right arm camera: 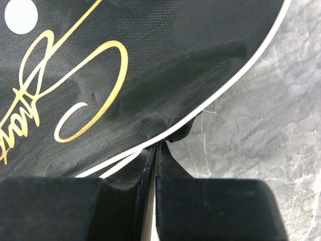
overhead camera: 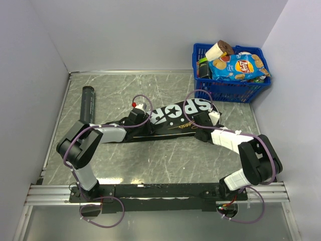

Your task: Pack up the badminton gear

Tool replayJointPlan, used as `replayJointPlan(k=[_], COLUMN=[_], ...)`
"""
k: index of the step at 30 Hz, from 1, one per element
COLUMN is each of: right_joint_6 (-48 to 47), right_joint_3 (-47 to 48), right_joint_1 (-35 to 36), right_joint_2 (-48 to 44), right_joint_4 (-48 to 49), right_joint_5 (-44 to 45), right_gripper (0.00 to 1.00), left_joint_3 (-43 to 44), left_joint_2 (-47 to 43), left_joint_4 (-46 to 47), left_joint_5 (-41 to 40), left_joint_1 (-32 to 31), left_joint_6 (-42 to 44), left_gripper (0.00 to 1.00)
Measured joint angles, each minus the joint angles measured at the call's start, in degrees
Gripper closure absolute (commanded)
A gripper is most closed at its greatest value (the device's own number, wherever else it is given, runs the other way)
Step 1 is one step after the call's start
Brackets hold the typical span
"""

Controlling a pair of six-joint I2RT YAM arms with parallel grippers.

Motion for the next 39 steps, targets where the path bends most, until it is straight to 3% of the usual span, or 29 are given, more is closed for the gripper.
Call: replayJointPlan(k=[7,17,24,30,39], right_joint_6=[-1.38,-1.18,0.96,2.12,3.5], right_joint_3=[1.29,8.94,10.88,10.19,6.19], right_joint_1=[1.38,11.23,16.65,16.68,16.68], right_joint_2=[1.25,7.85,9.9,9.38,5.09], right_joint_4=[0.02,-1.33,4.9,5.88,9.01], right_joint_5=[-0.72,-2.86,-13.77,-15.65,-16.33], right_gripper=[1.0,1.0,1.0,1.0,1.0], left_joint_3=[0.0,0.0,-0.13,-1.49,-1.46], left_joint_2=[0.0,0.0,-0.07,-3.19,-15.26], left_joint_4=[-0.09,0.0,0.31,-2.32,-14.51], left_joint_5=[0.02,-0.61,0.0,1.11,0.2], left_joint_1=[0.02,0.55,0.66,0.39,-0.02], left_joint_6=[0.04,1.05,1.27,1.46,1.97], left_gripper=[0.77,0.8,0.79,0.7,0.34])
